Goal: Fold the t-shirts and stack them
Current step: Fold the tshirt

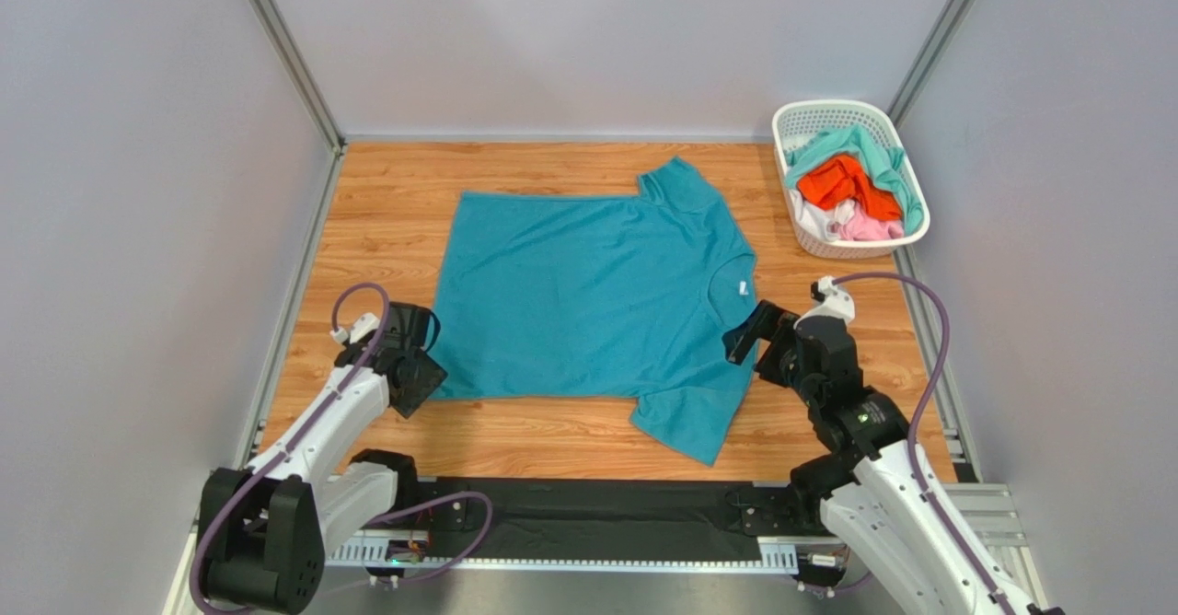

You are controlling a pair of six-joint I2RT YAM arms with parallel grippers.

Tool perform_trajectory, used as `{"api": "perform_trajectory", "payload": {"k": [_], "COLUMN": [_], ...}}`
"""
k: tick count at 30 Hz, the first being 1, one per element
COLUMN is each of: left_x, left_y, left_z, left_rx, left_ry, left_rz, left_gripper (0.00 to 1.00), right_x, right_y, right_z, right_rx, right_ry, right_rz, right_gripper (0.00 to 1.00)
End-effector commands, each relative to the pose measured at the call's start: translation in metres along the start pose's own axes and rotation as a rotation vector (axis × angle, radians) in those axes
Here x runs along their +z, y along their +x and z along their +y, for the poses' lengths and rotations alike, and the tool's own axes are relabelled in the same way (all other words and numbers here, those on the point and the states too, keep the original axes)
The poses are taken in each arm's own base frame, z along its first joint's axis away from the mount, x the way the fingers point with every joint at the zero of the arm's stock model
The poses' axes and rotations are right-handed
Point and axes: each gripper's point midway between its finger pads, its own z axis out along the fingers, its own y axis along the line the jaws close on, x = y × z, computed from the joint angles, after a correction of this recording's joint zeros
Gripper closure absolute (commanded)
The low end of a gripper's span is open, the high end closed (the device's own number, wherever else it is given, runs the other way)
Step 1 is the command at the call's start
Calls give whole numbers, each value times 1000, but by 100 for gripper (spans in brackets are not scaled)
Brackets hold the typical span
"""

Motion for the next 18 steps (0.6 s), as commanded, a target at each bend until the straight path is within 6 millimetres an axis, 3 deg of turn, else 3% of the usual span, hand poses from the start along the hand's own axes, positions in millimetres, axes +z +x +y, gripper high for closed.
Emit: {"api": "perform_trajectory", "payload": {"k": [1,4,10,13,18], "left_x": [5,5,6,4,-2], "left_y": [5,6,8,9,3], "left_z": [-6,-5,-3,-1,-3], "left_rx": [-13,-18,-28,-25,-11], "left_ry": [21,19,20,18,34], "left_rz": [32,34,34,37,16], "left_gripper": [46,51,74,100,100], "right_x": [4,5,6,8,7], "right_y": [-10,-12,-10,-8,2], "right_z": [0,-6,-8,-13,-11], "right_rx": [-12,-15,-19,-20,-51], "right_ry": [6,37,49,75,75], "right_rz": [-48,-65,-55,-47,36], "right_gripper": [0,0,0,0,0]}}
